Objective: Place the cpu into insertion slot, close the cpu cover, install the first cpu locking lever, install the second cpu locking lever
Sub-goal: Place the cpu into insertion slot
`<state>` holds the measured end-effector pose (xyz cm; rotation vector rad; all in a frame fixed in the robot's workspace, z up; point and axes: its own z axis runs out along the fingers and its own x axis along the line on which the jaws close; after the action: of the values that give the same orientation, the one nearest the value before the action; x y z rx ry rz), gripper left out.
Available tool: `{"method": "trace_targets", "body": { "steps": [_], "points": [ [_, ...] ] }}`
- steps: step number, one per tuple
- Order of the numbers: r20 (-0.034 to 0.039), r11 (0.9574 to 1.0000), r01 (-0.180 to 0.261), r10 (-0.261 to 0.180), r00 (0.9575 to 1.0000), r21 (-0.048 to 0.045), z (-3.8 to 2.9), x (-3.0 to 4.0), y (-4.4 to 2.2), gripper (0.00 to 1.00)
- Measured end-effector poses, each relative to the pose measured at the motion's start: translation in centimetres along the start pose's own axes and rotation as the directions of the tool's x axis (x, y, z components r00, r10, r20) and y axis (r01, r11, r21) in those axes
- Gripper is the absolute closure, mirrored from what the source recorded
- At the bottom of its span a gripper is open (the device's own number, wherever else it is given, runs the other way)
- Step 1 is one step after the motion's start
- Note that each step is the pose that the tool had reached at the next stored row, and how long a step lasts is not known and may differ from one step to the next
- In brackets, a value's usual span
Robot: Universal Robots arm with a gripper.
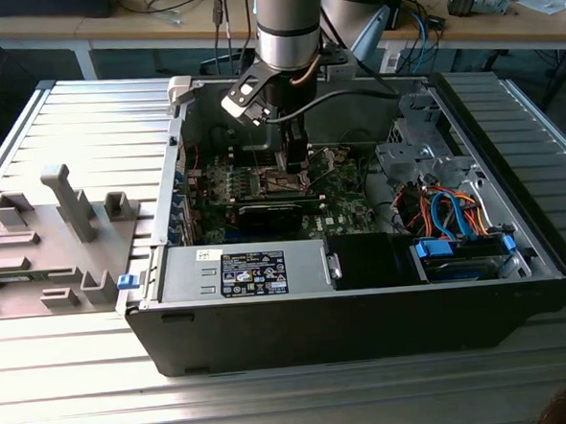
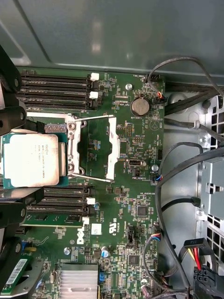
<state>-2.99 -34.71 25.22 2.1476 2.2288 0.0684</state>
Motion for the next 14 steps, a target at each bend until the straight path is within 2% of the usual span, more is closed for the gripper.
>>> {"method": "trace_targets", "body": {
  "steps": [14],
  "points": [
    [0.0, 1.0, 0.0, 0.0, 1.0, 0.0001, 0.39, 0.0, -0.03, 0.46]
  ]
}}
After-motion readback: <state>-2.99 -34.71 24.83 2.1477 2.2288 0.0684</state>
